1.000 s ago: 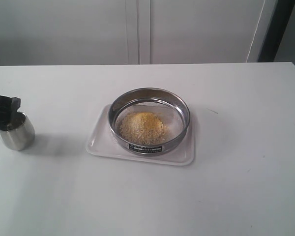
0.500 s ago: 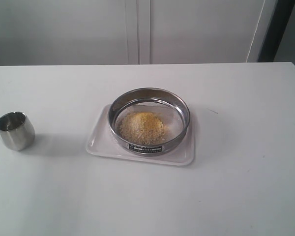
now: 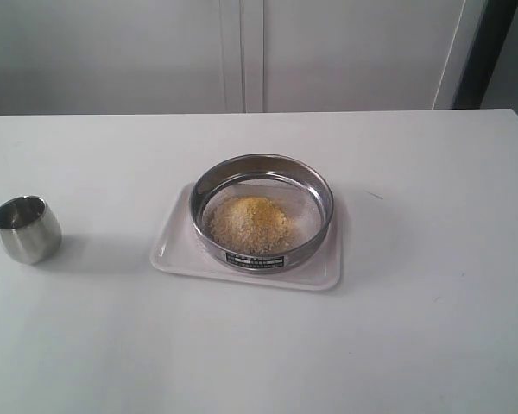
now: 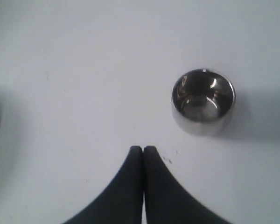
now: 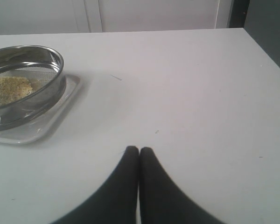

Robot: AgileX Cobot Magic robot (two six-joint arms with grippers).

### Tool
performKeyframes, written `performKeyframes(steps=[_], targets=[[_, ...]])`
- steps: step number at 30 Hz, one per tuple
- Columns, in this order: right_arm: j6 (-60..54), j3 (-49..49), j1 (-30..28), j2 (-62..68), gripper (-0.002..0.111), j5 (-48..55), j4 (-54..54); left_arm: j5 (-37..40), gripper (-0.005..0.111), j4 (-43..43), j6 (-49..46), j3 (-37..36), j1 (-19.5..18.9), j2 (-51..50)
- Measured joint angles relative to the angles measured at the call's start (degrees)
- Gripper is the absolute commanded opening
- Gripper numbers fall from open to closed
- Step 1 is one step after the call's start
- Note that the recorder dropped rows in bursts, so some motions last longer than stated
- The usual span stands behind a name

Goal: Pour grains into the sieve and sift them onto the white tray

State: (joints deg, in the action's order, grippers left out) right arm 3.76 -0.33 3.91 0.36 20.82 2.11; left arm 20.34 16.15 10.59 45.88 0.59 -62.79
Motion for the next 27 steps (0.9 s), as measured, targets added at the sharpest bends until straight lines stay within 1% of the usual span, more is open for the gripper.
performKeyframes(steps=[5, 8, 11, 17, 20, 27], targets=[[0.00, 0.00, 0.00, 0.00, 0.000, 0.00, 0.00, 10.18, 0.000, -0.94, -0.14, 0.56, 0.09, 0.13], [0.00, 0.00, 0.00, 0.00, 0.000, 0.00, 0.00, 13.75, 0.000, -1.38, -0.14, 0.56, 0.09, 0.13], [0.00, 0.00, 0.00, 0.00, 0.000, 0.00, 0.00, 15.10, 0.000, -1.47, -0.14, 0.56, 0.09, 0.68], [0.00, 0.00, 0.00, 0.00, 0.000, 0.00, 0.00, 14.10, 0.000, -1.71, -0.14, -1.24, 0.09, 2.79], [0.00, 0.00, 0.00, 0.00, 0.000, 0.00, 0.00, 12.03, 0.000, -2.98, -0.14, -3.27, 0.09, 4.04], [0.00, 0.00, 0.00, 0.00, 0.000, 0.00, 0.00, 1.17, 0.000, -7.21, -0.14, -13.72, 0.09, 12.74]])
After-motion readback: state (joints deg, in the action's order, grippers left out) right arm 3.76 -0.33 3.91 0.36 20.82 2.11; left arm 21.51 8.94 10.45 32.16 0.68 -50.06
